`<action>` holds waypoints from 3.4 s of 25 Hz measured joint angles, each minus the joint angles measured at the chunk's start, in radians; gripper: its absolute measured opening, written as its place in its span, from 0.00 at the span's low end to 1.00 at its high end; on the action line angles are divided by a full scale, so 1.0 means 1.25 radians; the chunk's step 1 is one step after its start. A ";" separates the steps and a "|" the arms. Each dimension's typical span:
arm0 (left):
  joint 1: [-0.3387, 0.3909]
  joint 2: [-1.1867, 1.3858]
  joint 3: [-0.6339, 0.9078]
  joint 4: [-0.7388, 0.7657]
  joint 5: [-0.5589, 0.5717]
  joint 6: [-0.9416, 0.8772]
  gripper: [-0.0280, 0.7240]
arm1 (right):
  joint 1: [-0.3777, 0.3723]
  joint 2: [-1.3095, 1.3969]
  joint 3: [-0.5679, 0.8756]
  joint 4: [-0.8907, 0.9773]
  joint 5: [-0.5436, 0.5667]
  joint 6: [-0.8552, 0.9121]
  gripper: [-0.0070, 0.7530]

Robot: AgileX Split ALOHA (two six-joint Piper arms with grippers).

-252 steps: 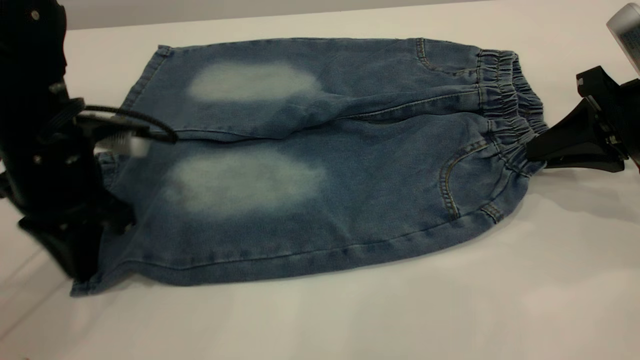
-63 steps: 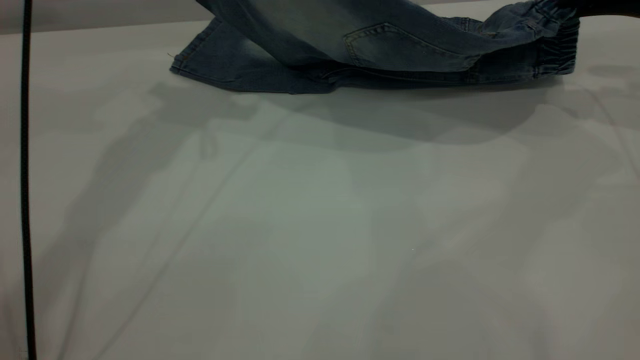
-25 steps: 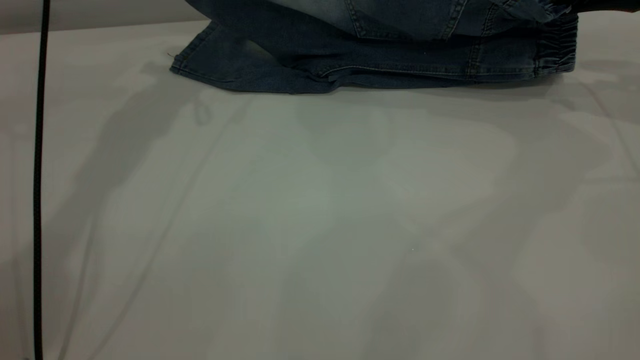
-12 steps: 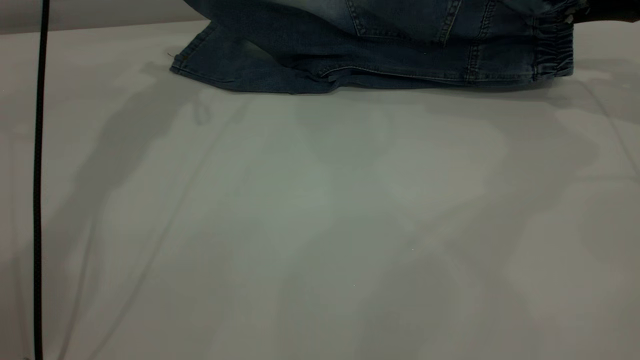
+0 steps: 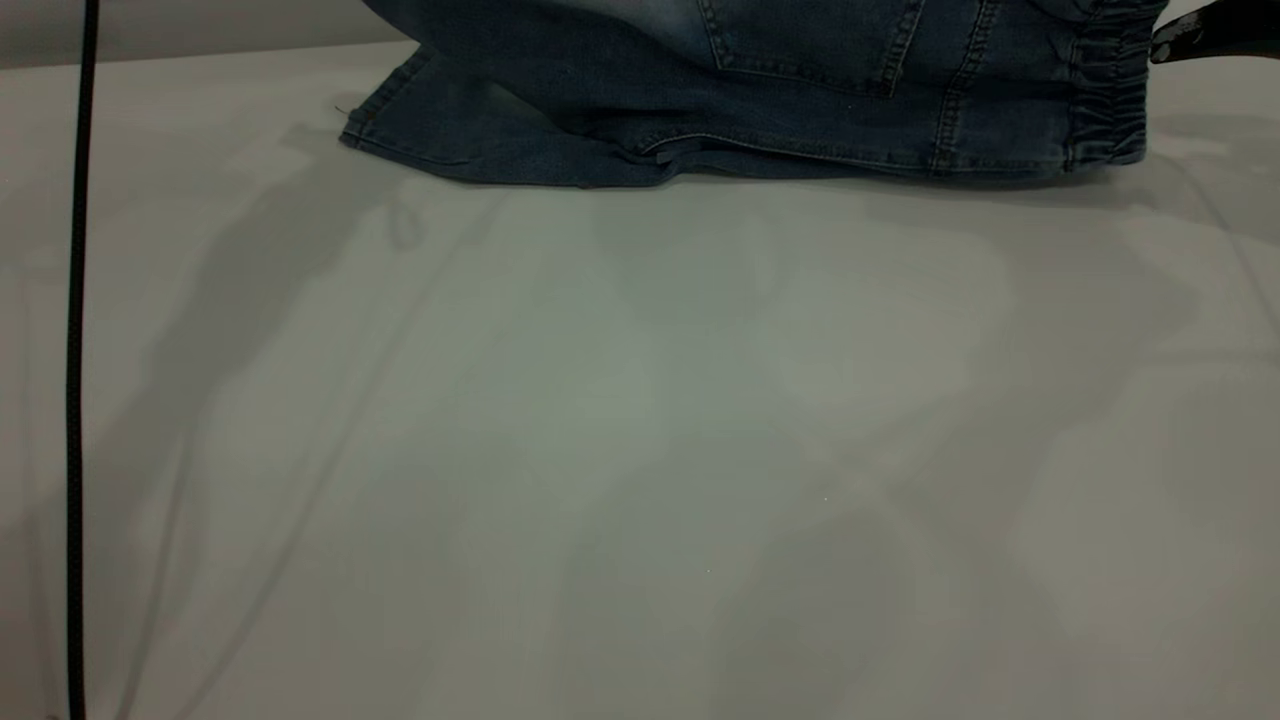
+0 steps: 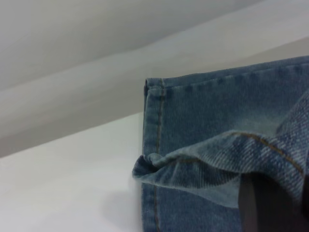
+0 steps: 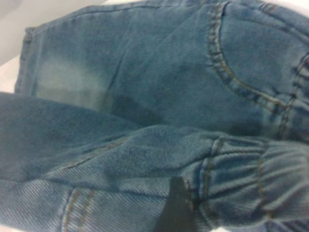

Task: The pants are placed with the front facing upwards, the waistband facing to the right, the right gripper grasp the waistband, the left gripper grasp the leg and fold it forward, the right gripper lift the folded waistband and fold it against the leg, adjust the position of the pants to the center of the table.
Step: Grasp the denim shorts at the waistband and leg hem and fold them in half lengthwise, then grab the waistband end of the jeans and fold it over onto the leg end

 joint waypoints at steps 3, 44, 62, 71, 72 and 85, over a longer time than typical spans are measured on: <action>0.000 0.005 0.000 0.000 -0.002 0.000 0.11 | 0.000 0.000 0.000 0.000 -0.007 0.000 0.75; 0.000 0.028 -0.001 -0.064 -0.026 0.004 0.16 | -0.064 -0.009 -0.031 -0.011 0.036 0.002 0.75; 0.000 0.028 -0.001 -0.066 -0.005 0.006 0.67 | -0.064 -0.009 -0.031 -0.010 0.038 0.002 0.75; 0.000 0.028 -0.001 -0.065 0.077 0.006 0.67 | -0.064 -0.009 -0.031 -0.013 0.075 0.017 0.75; 0.000 0.028 -0.001 -0.061 0.090 0.006 0.67 | -0.064 -0.009 -0.031 -0.018 0.089 0.031 0.75; 0.000 0.028 -0.001 -0.011 0.209 0.014 0.67 | -0.064 0.039 -0.031 -0.154 0.174 0.188 0.75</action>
